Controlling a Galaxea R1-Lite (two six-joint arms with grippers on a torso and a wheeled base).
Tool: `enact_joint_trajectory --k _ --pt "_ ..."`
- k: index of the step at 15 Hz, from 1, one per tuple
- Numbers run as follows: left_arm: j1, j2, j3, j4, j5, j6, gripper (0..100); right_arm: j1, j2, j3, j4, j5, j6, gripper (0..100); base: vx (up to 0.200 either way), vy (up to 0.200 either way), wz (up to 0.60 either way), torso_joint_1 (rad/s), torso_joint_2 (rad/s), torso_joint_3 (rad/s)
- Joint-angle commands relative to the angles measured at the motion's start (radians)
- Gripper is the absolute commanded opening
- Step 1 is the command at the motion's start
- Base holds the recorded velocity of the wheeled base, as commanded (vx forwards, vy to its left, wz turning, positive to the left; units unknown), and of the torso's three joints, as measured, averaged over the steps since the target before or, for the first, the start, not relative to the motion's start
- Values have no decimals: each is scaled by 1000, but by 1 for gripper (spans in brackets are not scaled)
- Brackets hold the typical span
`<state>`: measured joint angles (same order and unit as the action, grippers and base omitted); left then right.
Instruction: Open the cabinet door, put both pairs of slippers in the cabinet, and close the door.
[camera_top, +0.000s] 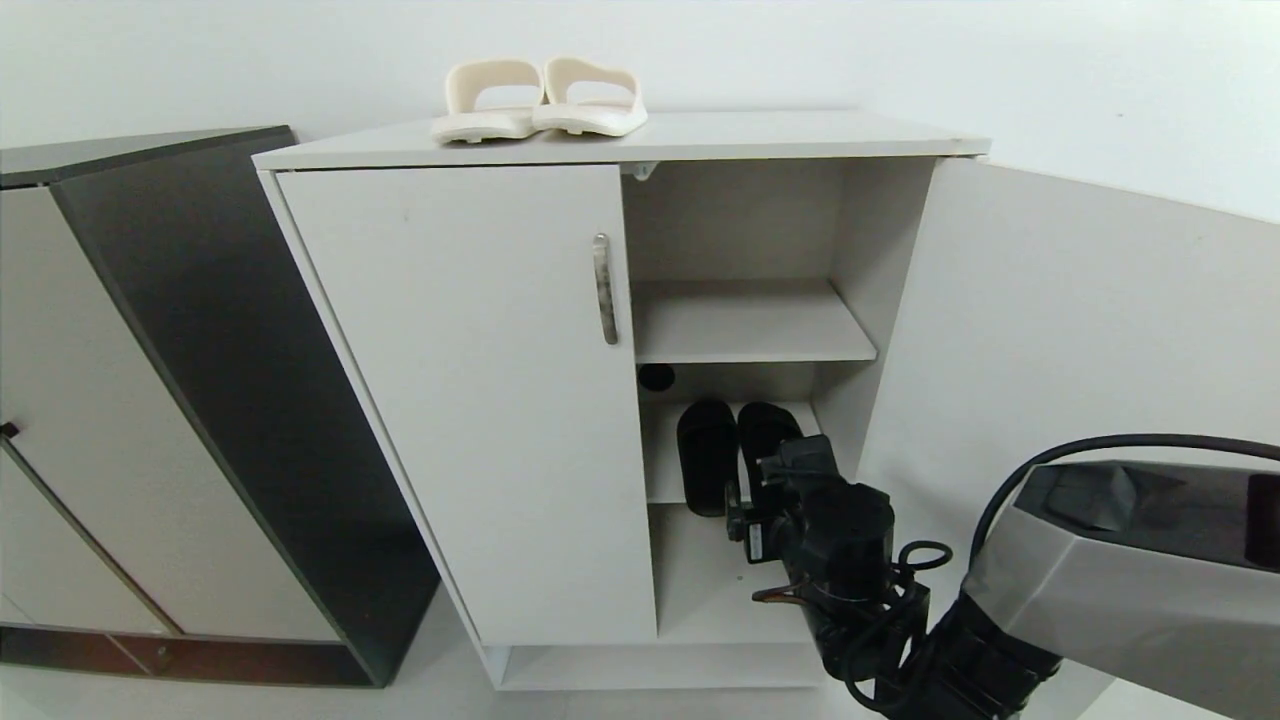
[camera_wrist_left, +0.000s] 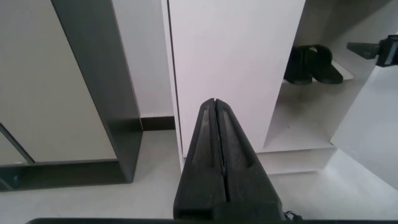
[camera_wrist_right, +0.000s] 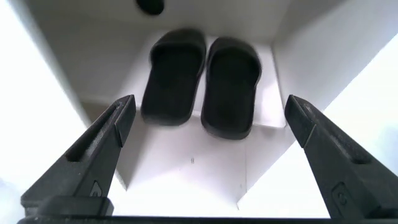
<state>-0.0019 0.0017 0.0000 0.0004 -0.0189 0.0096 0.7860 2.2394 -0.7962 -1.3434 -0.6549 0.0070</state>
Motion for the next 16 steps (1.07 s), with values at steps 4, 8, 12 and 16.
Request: enact_joint_trajectory --k 4,8,12,16 --pt "0 0 0 0 -1 0 0 -2 -86 60 15 34 -4 100 0 0 0 0 0 0" --pt "0 1 0 0 -3 0 0 -1 -86 74 -11 34 -38 100 0 0 0 0 0 0" --pt "0 1 0 0 -4 0 0 -1 -81 83 -16 35 -36 100 0 50 0 1 2 1" --pt "0 1 0 0 -4 0 0 -1 -76 92 -42 41 -38 100 0 200 0 5 4 4"
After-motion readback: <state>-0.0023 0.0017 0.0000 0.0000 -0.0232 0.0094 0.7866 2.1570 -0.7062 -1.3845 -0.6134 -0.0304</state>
